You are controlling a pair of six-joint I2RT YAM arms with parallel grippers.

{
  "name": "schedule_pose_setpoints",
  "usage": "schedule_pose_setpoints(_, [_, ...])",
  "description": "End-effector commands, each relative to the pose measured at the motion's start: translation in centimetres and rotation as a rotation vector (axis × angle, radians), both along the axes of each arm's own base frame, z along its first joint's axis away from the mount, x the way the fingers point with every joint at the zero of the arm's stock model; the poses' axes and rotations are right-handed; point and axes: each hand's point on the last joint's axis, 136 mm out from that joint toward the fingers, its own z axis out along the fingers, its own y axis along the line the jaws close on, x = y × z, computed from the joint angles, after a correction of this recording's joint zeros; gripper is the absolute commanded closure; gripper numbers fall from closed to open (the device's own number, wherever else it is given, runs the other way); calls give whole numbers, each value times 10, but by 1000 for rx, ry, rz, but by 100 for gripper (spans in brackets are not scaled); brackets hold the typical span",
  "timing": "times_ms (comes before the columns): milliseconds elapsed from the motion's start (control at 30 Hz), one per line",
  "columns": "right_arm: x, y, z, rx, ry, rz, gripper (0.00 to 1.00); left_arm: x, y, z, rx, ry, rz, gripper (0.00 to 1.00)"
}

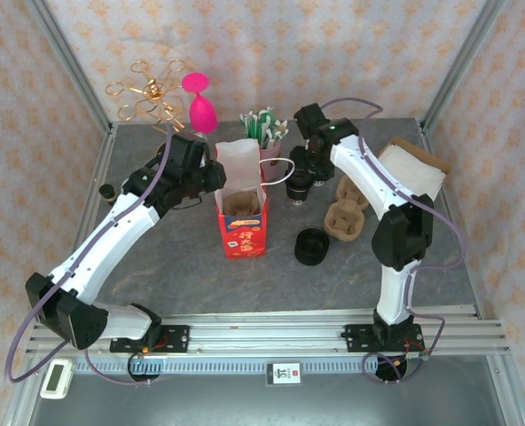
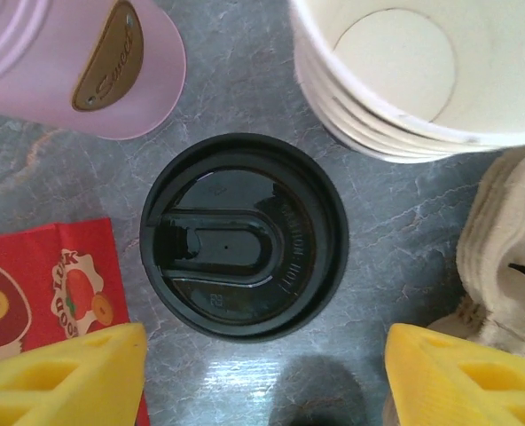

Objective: Pack the takeout coffee

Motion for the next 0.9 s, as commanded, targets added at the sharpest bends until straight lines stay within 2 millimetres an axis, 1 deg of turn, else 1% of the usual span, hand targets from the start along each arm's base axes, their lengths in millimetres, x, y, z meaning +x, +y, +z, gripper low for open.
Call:
schedule_pose_setpoints(0, [10, 3, 5, -38, -38, 7, 27, 7, 4, 0, 14, -20, 9, 85])
schedule_pose_setpoints(100, [11, 12, 0, -27, -30, 27, 25, 7, 9, 2, 23, -26, 27, 89])
schedule_pose_setpoints(133, [13, 12, -1, -34, -32, 24, 23, 7, 10, 3, 22, -30, 31, 93])
schedule_pose_setpoints(200, [16, 7, -3, -63, -36, 2, 21, 6, 12, 6, 21, -36, 39, 95])
schedule_pose_setpoints(267, [17, 4, -7, -84, -30, -9, 20, 6, 15, 9, 27, -42, 51, 98])
schedule_pose_setpoints(333, [17, 6, -11, -79, -19, -4, 19, 6, 18, 11, 35, -49, 63, 98])
schedule_pose_setpoints(433, [17, 10, -14, -76, -15, 4, 19, 5, 24, 8, 29, -37, 86, 99])
schedule_pose_setpoints(567, [17, 14, -18, -80, -7, 10, 17, 3, 28, 11, 16, -60, 101, 99])
schedule_pose_setpoints(700, [19, 8, -24, -118, -2, -9, 16, 2, 33, 8, 2, -44, 135, 100])
schedule_pose_setpoints(867, [20, 10, -27, -110, 0, -3, 17, 3, 35, 11, -7, -55, 152, 100])
